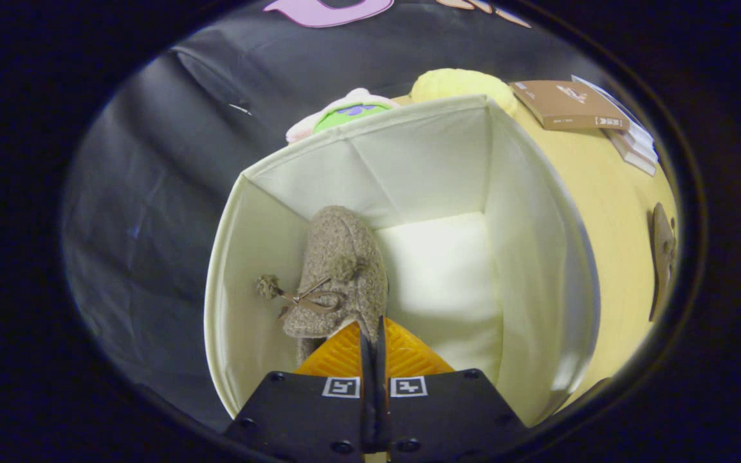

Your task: Open the storage box then place both shoes into the box .Put the left shoe in first, then the right shoe, with the right side of both shoes facing outward in a uniform manner.

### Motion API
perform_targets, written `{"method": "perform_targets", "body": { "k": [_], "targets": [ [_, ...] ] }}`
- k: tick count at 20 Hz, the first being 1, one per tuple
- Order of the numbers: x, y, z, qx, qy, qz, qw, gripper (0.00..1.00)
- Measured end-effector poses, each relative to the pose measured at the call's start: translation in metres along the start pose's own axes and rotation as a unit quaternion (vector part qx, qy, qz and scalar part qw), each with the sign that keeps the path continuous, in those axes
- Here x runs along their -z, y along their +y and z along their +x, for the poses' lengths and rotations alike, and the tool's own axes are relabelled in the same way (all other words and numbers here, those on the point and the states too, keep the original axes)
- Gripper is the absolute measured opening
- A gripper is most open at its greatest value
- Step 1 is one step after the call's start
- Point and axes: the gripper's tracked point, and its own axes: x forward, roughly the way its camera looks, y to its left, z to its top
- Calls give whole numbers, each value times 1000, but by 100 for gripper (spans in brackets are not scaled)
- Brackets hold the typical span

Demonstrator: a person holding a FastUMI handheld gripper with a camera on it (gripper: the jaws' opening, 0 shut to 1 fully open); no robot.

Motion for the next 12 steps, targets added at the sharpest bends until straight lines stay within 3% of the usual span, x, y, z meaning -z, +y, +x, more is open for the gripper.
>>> {"method": "perform_targets", "body": {
  "k": [4, 9, 12],
  "targets": [
    [9, 0, -7, -20, 26, -19, 999, 21],
    [2, 21, -50, -110, -9, -61, 992, 60],
    [-18, 15, -92, -127, -60, -100, 985, 83]
  ]
}}
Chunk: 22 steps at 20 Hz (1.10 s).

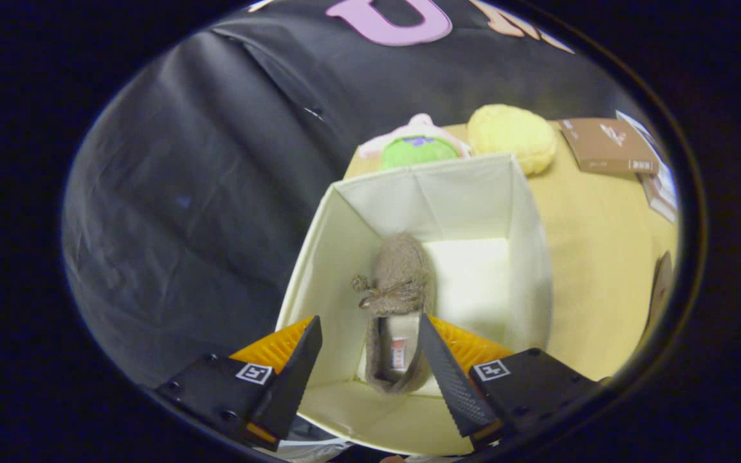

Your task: Open the storage box then place both shoes into the box .Put the left shoe in first, then the right shoe, with the right side of both shoes facing outward in a uniform manner.

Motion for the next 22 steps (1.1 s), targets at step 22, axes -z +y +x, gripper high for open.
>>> {"method": "perform_targets", "body": {
  "k": [22],
  "targets": [
    [-22, -354, -232, 259, -164, -126, 943, 100]
  ]
}}
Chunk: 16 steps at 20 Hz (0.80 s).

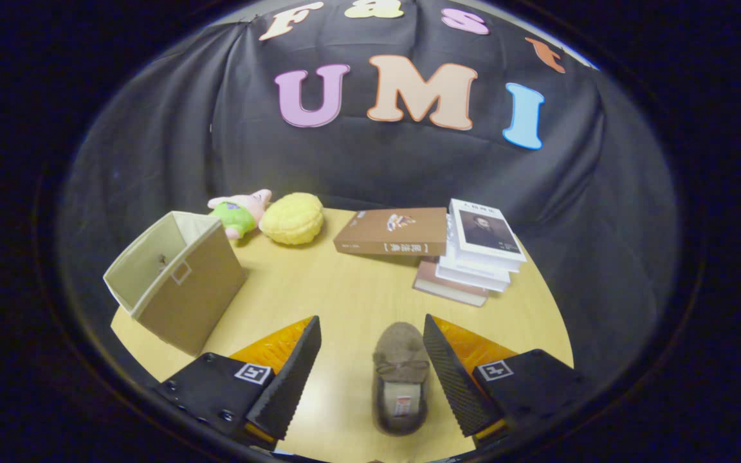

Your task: Open the storage box then place both shoes into the box .Put the left shoe in first, then the right shoe, with the right side of both shoes facing outward in a uniform manner.

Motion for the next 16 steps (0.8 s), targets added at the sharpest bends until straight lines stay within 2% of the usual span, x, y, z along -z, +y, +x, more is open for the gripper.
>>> {"method": "perform_targets", "body": {
  "k": [5, 9, 16],
  "targets": [
    [57, -40, 28, -1, 61, 7, 998, 100],
    [103, -54, 45, -16, 121, 9, 992, 100],
    [140, -50, 52, -55, 188, -36, 980, 88]
  ]
}}
